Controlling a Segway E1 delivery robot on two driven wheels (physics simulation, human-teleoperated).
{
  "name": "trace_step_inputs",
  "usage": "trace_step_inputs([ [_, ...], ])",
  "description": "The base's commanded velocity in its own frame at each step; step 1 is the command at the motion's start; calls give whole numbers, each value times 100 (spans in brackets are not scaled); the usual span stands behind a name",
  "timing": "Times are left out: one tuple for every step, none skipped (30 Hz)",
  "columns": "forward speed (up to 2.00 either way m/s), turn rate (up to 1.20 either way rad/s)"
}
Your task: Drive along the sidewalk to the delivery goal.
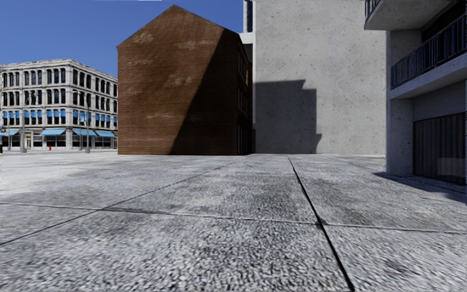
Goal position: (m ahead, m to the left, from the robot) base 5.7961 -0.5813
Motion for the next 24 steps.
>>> trace_step_inputs([
  [200,33],
  [200,33],
  [200,33],
  [200,33],
  [200,33],
  [200,33],
  [200,0],
  [200,0],
  [200,0],
  [200,0],
  [200,0],
  [200,0],
  [200,0],
  [200,0],
  [200,0],
  [200,0],
  [200,0],
  [200,0],
  [200,0],
  [200,0],
  [200,0],
  [200,0],
  [200,0],
  [200,0],
])
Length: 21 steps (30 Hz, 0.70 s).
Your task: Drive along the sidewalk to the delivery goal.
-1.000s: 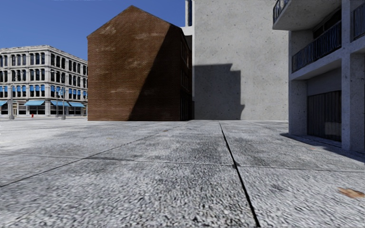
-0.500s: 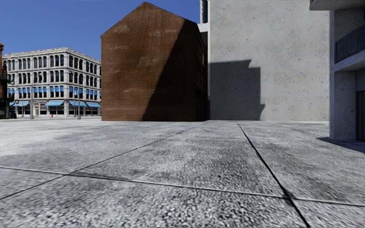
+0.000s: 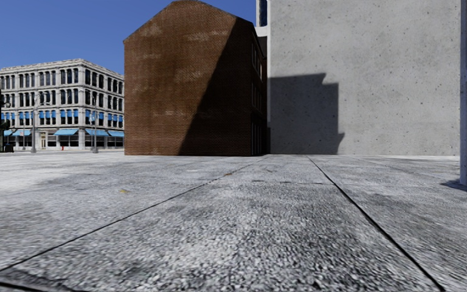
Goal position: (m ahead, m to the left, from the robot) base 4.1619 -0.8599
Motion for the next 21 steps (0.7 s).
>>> trace_step_inputs([
  [200,0],
  [200,0],
  [200,0],
  [200,0],
  [200,0],
  [200,0],
  [200,-14],
  [200,-22],
  [200,-22],
  [200,-26],
  [200,-26],
  [200,-27],
  [200,-27],
  [200,-27],
  [200,-27],
  [200,-27],
  [200,-27],
  [200,-27],
  [200,-27],
  [200,-27],
  [200,-27],
])
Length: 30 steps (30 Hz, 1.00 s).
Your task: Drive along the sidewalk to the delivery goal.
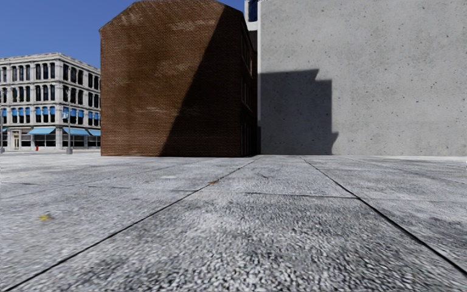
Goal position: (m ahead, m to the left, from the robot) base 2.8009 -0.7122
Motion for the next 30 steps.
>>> trace_step_inputs([
  [200,-27],
  [200,-27],
  [200,-27],
  [200,-27],
  [200,-27],
  [200,-27],
  [200,-27],
  [199,-27],
  [177,-27],
  [156,-27],
  [142,-27],
  [142,-27],
  [139,-27],
  [135,-27],
  [131,-27],
  [126,-27],
  [126,-27],
  [118,-27],
  [111,-27],
  [109,-27],
  [109,-27],
  [109,-27],
  [108,-27],
  [108,-27],
  [108,-27],
  [108,-27],
  [108,-27],
  [108,-27],
  [108,-27],
  [108,-27],
])
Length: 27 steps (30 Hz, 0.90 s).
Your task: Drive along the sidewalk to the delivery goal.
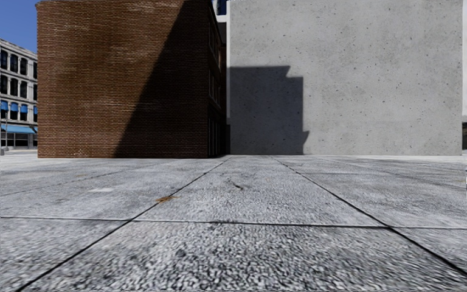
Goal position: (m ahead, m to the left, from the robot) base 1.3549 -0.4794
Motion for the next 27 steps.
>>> trace_step_inputs([
  [108,-27],
  [108,-27],
  [108,-27],
  [108,-27],
  [108,-27],
  [108,-27],
  [107,-27],
  [107,-27],
  [107,-27],
  [106,-27],
  [106,-27],
  [106,-27],
  [106,-27],
  [105,-27],
  [105,-27],
  [104,-27],
  [104,-27],
  [104,-27],
  [103,-27],
  [103,-27],
  [102,-27],
  [102,-27],
  [101,-27],
  [100,-27],
  [100,-27],
  [100,-27],
  [100,-27],
])
